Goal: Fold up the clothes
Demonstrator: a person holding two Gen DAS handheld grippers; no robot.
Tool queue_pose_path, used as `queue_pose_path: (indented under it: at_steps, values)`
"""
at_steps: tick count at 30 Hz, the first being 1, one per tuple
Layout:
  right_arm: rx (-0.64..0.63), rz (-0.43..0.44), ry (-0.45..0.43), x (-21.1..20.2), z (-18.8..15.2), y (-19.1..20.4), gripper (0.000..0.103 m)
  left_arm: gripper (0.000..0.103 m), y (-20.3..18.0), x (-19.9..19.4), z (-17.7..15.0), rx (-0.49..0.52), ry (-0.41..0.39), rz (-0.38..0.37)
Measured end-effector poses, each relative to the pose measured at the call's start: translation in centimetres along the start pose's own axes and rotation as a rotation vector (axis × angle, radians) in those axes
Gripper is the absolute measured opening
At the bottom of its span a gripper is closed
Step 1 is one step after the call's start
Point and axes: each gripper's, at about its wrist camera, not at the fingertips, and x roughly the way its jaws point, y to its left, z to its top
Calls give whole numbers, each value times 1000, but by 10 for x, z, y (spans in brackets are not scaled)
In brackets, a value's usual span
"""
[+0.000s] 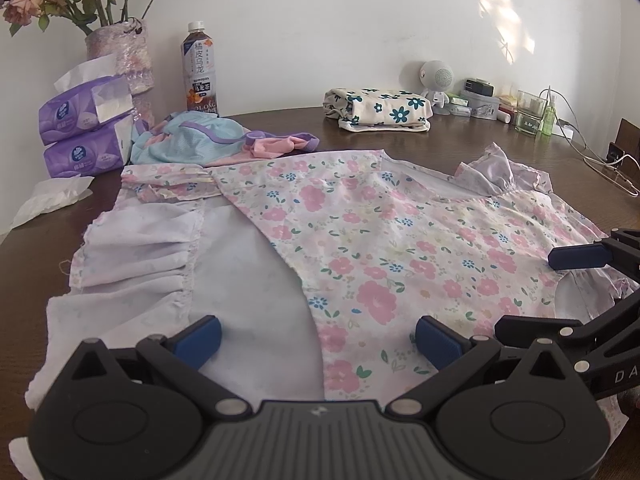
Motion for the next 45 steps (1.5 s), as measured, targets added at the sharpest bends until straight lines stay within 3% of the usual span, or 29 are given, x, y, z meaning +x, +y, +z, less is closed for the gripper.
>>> queue_pose_path:
  at_steps: [21, 25, 28, 34, 45]
  values:
    - [24, -25, -2, 4, 2, 3, 102, 103, -1, 0, 0, -4, 0, 3]
    - [5, -49, -55, -9, 5, 6, 103, 102, -1, -5, 1, -8, -14, -12]
    - [-16, -66, -136, -34, 11, 9, 103, 102, -5, -22, 5, 29, -89, 9]
    - [-22, 26, -187, -80, -2, 7, 103, 102, -1, -68, 3, 18, -165, -6]
    - [-107, 86, -139, -123, -47, 4, 102, 101, 23, -136, -54, -6, -181, 39]
